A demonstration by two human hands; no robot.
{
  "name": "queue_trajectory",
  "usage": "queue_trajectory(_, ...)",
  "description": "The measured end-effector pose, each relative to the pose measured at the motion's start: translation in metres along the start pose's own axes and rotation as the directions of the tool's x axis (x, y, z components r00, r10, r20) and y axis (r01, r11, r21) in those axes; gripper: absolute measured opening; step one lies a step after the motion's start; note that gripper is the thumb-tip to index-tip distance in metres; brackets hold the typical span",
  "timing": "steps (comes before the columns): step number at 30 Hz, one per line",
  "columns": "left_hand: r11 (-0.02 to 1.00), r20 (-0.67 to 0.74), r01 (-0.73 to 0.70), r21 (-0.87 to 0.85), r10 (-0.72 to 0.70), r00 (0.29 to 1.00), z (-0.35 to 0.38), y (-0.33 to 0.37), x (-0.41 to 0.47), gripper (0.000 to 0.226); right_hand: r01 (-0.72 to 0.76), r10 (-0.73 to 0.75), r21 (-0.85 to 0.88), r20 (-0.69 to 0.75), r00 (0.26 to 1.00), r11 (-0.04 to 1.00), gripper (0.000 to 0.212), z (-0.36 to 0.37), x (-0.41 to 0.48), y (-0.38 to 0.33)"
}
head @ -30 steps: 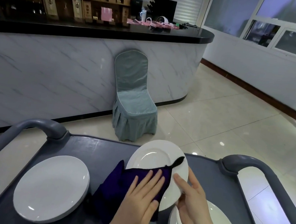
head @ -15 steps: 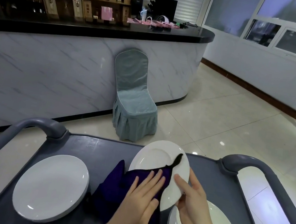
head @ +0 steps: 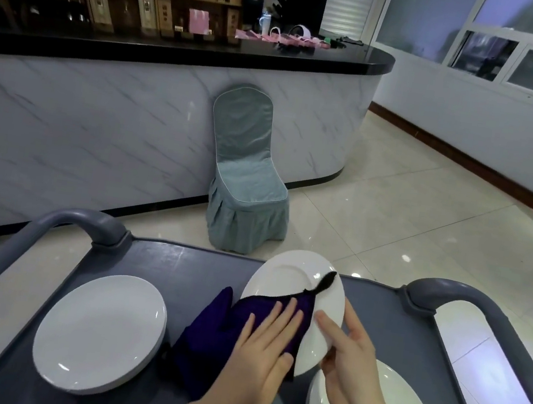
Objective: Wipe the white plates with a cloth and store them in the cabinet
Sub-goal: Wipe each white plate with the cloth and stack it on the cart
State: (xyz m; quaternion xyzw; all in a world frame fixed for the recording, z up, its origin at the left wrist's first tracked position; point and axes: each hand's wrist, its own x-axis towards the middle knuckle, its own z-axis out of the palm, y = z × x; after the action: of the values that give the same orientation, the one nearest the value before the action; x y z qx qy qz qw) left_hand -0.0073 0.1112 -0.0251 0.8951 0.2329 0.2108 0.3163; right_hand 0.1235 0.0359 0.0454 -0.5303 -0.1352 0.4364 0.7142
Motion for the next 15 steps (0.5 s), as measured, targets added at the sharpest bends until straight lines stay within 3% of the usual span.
queue_trajectory(3, 0.998, 0.004, 0.04, -0.048, -0.04, 0.999, -0.005, -0.003, 0.006, 0.055, -0.024, 0.025, -0.027, 0.021, 0.999, 0.999, 0.04, 0.001, -0.003, 0.003)
queue_trajectory(6, 0.977, 0.0, 0.181, -0.11, -0.182, 0.983, -0.016, -0.02, 0.009, 0.053, 0.018, -0.018, -0.069, 0.012, 1.0, 0.997, 0.041, 0.003, -0.004, -0.005)
queue_trajectory(11, 0.876, 0.08, 0.387, -0.288, -0.38, 0.921, -0.036, -0.044, 0.002, 0.05, 0.243, -0.221, -0.235, 0.117, 0.968, 0.941, 0.049, 0.005, -0.01, -0.019)
queue_trajectory(13, 0.844, 0.035, 0.434, -0.314, -0.446, 0.894, -0.049, -0.049, 0.003, 0.038, 0.398, -0.352, -0.44, 0.187, 0.917, 0.805, 0.055, 0.008, -0.013, -0.015)
queue_trajectory(15, 0.674, 0.036, 0.501, -0.544, -0.577, 0.816, -0.065, -0.048, 0.006, 0.032, 0.526, -0.455, -0.657, 0.298, 0.839, 0.54, 0.059, 0.012, -0.014, -0.003)
